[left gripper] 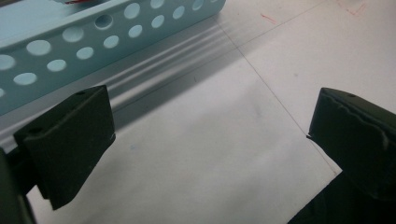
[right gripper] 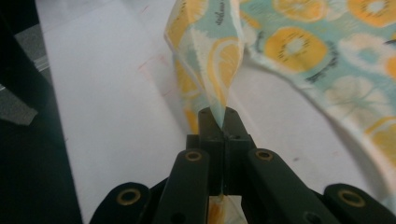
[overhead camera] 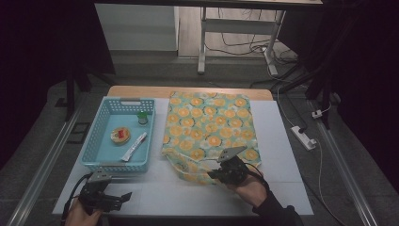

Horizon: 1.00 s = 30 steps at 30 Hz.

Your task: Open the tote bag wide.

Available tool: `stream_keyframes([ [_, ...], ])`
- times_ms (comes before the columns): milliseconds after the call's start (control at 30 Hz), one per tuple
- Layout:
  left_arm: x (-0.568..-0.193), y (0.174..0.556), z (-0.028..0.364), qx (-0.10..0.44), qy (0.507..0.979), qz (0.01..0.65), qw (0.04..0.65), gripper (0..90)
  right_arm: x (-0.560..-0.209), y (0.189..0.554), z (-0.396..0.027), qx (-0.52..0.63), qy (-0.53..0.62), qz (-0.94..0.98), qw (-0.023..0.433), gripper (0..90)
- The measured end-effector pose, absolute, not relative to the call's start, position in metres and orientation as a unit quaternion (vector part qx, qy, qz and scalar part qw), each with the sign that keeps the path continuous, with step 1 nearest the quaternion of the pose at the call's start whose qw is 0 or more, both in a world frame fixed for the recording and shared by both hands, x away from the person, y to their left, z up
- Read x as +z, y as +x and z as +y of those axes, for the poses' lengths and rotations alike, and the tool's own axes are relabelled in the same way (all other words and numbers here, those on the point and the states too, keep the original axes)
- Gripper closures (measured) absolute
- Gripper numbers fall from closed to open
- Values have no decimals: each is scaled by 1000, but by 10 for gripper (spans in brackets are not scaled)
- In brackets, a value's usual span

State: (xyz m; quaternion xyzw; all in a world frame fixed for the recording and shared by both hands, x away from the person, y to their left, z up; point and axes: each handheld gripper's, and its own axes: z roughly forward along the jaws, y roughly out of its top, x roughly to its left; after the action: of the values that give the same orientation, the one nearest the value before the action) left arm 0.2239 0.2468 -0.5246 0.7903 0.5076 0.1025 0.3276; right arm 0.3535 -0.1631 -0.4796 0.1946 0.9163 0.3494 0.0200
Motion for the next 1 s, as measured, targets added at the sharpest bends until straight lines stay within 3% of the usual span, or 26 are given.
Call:
stream_keyframes([
  [1000,-525,224,249,100,786,511,333,6,-459,437,-162,360,238,901,32,897],
])
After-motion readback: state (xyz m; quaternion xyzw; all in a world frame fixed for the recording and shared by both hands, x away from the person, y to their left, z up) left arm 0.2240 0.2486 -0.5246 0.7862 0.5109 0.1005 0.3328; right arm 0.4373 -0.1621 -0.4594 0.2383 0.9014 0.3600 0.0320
